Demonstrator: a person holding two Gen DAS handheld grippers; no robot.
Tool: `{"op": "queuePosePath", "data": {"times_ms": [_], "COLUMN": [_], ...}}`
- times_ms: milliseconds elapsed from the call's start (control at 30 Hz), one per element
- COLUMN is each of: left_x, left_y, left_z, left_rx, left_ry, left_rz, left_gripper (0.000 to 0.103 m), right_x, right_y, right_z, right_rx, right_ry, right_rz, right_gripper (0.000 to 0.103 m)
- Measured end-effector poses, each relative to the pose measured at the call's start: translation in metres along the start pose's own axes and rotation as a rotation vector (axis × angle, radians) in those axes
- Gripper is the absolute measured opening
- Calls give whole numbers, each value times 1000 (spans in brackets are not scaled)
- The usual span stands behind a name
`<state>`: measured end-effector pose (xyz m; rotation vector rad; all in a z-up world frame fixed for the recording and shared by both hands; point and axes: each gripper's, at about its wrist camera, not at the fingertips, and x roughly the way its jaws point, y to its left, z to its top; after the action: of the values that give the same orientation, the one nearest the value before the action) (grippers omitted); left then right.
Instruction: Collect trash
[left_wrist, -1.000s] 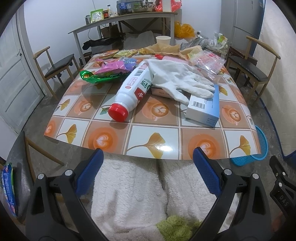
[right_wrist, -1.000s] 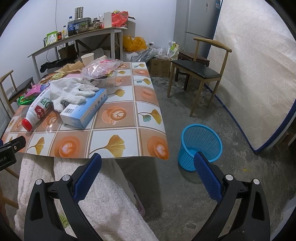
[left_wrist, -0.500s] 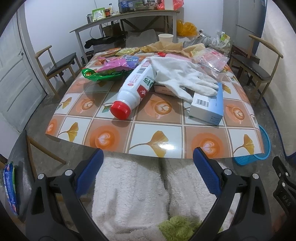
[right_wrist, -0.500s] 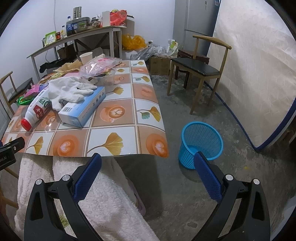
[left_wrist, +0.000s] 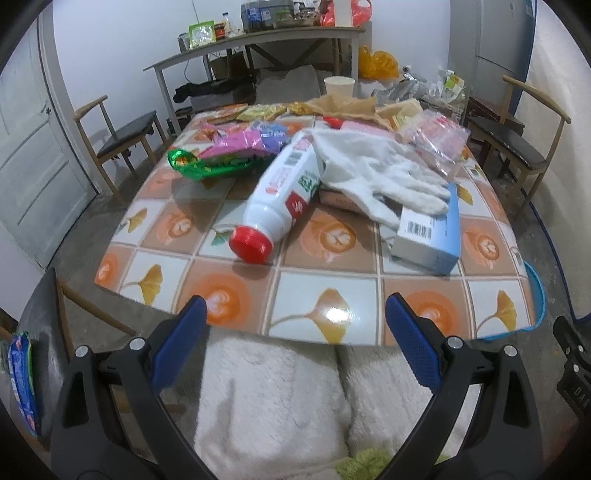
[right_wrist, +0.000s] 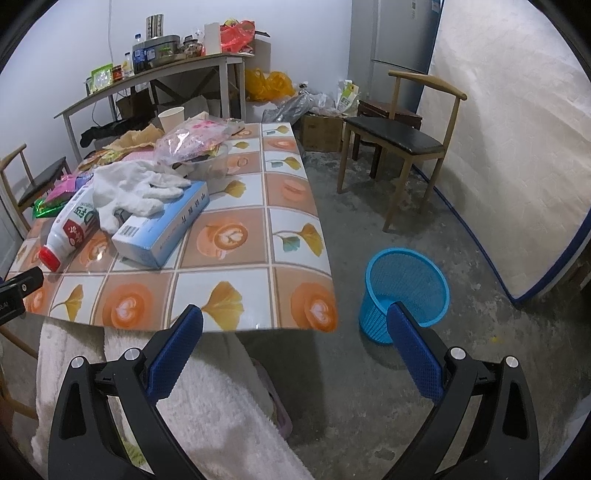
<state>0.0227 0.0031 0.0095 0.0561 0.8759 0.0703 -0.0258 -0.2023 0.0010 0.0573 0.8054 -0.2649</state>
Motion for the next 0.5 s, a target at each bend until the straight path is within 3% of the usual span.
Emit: {"op": "queuePosePath", "data": {"times_ms": [500], "left_x": [-18], "left_y": [19], "left_z": [36], "left_rx": [-25], "left_ry": [-65], "left_rz": [94], "left_gripper": [93], "right_x": [16], "right_y": [18], "right_z": [41], "right_rx": [-91], "right_ry": [-76], "right_rz": [92], "right_gripper": [97]}}
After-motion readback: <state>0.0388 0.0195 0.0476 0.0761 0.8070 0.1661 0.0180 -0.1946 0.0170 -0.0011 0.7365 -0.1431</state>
